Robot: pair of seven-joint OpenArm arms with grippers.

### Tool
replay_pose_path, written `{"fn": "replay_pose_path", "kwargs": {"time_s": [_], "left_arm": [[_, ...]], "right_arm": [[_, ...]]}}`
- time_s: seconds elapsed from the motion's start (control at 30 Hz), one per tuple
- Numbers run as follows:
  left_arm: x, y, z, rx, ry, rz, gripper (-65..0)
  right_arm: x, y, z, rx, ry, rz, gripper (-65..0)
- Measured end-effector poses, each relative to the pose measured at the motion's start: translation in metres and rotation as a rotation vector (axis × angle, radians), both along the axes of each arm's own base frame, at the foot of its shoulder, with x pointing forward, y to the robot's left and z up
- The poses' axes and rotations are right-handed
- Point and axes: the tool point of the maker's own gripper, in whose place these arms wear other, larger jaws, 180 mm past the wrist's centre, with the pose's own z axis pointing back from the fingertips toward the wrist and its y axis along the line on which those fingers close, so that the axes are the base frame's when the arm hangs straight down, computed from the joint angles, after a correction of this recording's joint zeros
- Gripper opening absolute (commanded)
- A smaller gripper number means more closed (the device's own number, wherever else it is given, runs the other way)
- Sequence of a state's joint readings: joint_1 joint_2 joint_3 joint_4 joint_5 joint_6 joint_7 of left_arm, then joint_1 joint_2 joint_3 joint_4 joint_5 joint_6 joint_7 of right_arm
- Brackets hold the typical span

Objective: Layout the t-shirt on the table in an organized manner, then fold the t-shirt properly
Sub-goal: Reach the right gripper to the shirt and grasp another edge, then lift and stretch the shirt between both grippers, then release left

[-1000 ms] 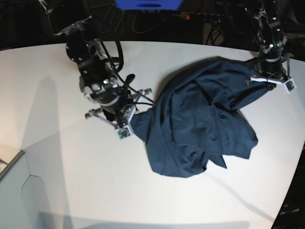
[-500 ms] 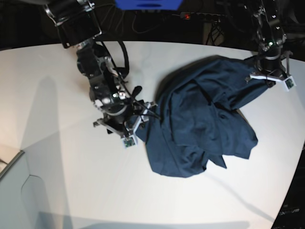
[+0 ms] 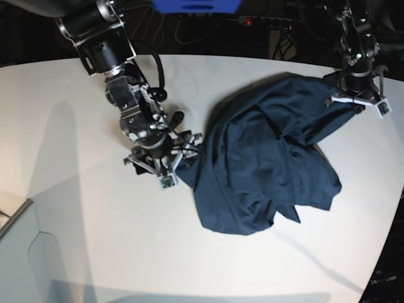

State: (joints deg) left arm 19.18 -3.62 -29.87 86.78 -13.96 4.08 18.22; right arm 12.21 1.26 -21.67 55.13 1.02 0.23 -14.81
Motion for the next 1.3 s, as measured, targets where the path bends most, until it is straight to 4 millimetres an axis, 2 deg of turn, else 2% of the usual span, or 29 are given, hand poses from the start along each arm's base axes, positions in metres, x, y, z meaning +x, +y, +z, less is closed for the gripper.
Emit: {"fn": "replay_pose_path", "kwargs": {"time_s": [0.07, 0.13, 0.2, 0.3, 0.4, 0.5, 0.53, 0.6, 0.63, 0.73, 0.87, 0.93, 1.0, 1.03, 1.1, 1.13, 1.23, 1.3], "left_arm": [[0.001, 0.000, 0.000, 0.000, -0.002, 0.000, -65.0], [0.002, 0.000, 0.001, 0.000, -0.005, 0.001, -65.0], [0.002, 0.000, 0.001, 0.000, -0.006, 0.000, -65.0], [0.002, 0.000, 0.000, -0.002, -0.004, 0.001, -65.0], [-0.001, 0.000, -0.006, -0.009, 0.011, 0.004, -65.0], [-0.003, -0.003, -0.014, -0.027, 0.025, 0.000, -65.0], [-0.001, -0.006, -0.016, -0.038, 0.024, 0.002, -65.0], [0.004, -0.012, -0.017, -0.057, 0.018, -0.005, -65.0], [0.004, -0.013, -0.018, -0.065, 0.018, -0.006, -65.0], [0.004, -0.023, -0.021, -0.090, 0.012, 0.002, -65.0], [0.001, -0.036, -0.027, -0.162, 0.012, 0.013, -65.0], [0.003, -0.032, -0.024, -0.187, -0.023, 0.039, -65.0], [-0.004, -0.010, -0.019, -0.212, -0.065, 0.137, -65.0], [-0.007, 0.003, -0.016, -0.201, -0.078, 0.166, -65.0], [-0.014, 0.016, -0.017, -0.207, -0.090, 0.208, -65.0], [-0.016, 0.015, -0.020, -0.216, -0.084, 0.214, -65.0], [-0.016, -0.004, -0.031, -0.292, -0.072, 0.212, -65.0], [-0.011, -0.006, -0.028, -0.301, -0.085, 0.203, -64.7]], "right_arm": [[0.000, 0.001, -0.002, 0.004, -0.007, 0.003, -35.3], [0.000, 0.002, -0.002, 0.006, -0.005, 0.003, -48.4], [0.000, 0.002, -0.002, 0.002, -0.004, 0.006, -65.0], [-0.001, -0.013, 0.000, -0.012, 0.008, -0.018, -64.2], [-0.009, -0.057, 0.002, 0.002, 0.018, -0.150, -65.0], [-0.029, -0.108, 0.005, 0.018, 0.018, -0.307, -65.0], [-0.003, -0.121, 0.056, 0.048, -0.314, -0.325, -65.0], [-0.014, -0.146, 0.061, 0.039, -0.330, -0.398, -65.0], [-0.051, -0.151, 0.015, 0.033, -0.004, -0.446, -65.0], [-0.069, -0.182, 0.031, 0.049, -0.056, -0.563, -65.0], [-0.110, -0.216, 0.030, 0.063, -0.034, -0.741, -65.0], [-0.120, -0.227, 0.033, 0.064, -0.040, -0.794, -65.0], [-0.125, -0.247, 0.043, 0.025, -0.087, -0.841, -65.0], [-0.129, -0.254, 0.046, 0.010, -0.096, -0.859, -65.0], [-0.138, -0.255, 0.041, -0.001, -0.076, -0.865, -65.0], [-0.143, -0.250, 0.036, 0.004, -0.057, -0.863, -65.0], [-0.154, -0.241, 0.026, 0.012, -0.016, -0.859, -65.0], [-0.155, -0.243, 0.027, 0.007, -0.017, -0.859, -65.0]]}}
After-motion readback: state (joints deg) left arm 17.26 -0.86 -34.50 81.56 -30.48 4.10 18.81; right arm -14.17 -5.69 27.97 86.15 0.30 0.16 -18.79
